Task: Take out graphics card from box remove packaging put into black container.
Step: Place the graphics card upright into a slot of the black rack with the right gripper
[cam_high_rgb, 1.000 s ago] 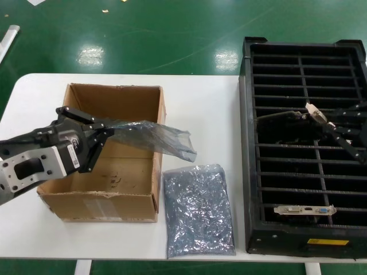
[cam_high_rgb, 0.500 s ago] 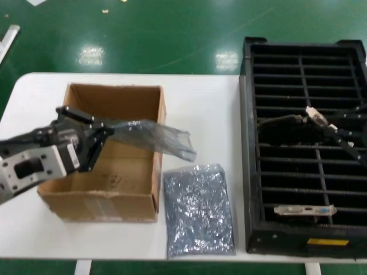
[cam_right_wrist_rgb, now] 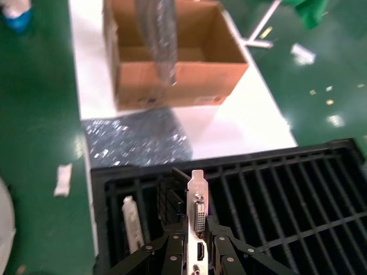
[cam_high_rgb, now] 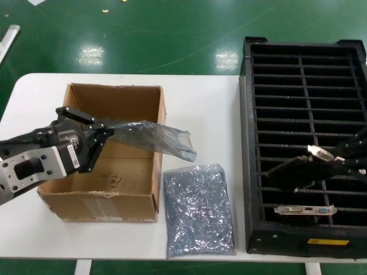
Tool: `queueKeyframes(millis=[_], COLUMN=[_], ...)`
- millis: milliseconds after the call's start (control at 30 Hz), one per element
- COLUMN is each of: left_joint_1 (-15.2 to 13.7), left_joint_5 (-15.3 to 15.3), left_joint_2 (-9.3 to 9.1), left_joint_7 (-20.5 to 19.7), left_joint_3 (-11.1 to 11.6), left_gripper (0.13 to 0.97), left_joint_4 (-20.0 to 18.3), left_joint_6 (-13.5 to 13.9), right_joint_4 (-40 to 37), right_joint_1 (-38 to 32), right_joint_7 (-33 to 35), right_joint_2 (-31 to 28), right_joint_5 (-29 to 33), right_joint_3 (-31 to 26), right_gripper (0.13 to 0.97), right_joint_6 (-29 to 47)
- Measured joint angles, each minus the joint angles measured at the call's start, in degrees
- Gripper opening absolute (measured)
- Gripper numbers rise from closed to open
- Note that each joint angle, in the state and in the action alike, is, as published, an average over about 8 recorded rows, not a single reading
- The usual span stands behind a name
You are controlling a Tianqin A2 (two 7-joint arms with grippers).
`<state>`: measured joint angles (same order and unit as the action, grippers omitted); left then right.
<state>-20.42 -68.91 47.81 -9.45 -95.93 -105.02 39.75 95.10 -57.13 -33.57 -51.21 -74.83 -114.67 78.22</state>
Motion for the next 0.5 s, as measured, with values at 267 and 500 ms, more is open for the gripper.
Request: queueKeyframes(millis=[267, 500], left_joint_1=[0.0, 0.0], left_joint_5=[0.0, 0.0], left_joint_2=[0.0, 0.0], left_joint_7=[0.0, 0.0], left_joint_3=[0.0, 0.0], left_gripper=[0.138, 0.138], left_joint_4=[0.0, 0.0], left_joint_6=[0.0, 0.0], right_joint_4=[-2.5, -3.6], right_joint_1=[-3.4, -4.6], right_joint_7=[2.1, 2.4], right_joint_2=[2.4, 3.6], right_joint_5=[1.6, 2.5], right_joint_3=[-3.2, -4.6], right_gripper=[0.186, 0.186], right_joint_6=[3.5, 5.0])
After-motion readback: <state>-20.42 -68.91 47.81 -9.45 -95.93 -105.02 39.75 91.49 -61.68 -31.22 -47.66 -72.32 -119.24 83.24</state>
